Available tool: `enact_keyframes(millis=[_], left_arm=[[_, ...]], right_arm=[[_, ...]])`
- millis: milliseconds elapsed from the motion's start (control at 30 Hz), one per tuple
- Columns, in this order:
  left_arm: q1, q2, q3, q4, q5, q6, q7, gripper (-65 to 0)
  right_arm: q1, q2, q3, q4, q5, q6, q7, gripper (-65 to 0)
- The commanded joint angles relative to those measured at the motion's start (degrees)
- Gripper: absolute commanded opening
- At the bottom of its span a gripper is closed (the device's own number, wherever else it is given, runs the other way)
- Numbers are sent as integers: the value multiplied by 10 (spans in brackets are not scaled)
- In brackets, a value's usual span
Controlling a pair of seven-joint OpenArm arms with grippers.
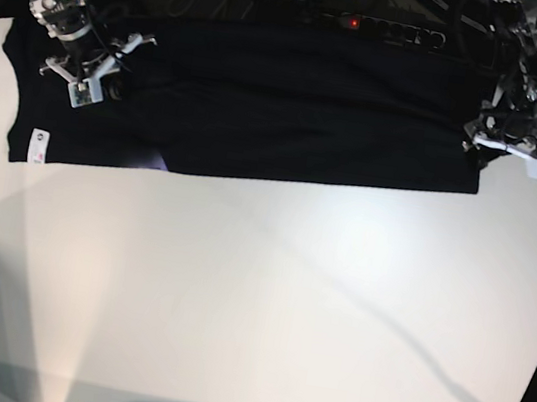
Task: Fold the T-shirt properly
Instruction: 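Adjust the right gripper's hold on the strip's end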
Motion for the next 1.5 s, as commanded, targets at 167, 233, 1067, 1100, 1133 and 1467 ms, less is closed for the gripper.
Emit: enact_keyframes(millis=[167,233,1067,1100,1133,1467], left_arm=[[2,-7,-3,10,-4,0,-6,-276],[2,-7,-3,9,-4,0,-6,-276],[3,-6,-1,9,-4,1,-6,-275],[3,-6,0,9,-4,1,-6,-275],[3,-6,0,8,-4,1,-6,-275],[8,-6,1,8,-4,1,-6,-275]], right_arm=[[8,4,-32,55,9,8,13,-650],[9,5,-54,68,9,8,13,-650],[66,-5,87,129,11,8,10,-332],[67,-6,104,129,11,8,9,-333],[65,-6,116,129,11,8,9,-333],[18,-3,128,33,9,8,12,-333]])
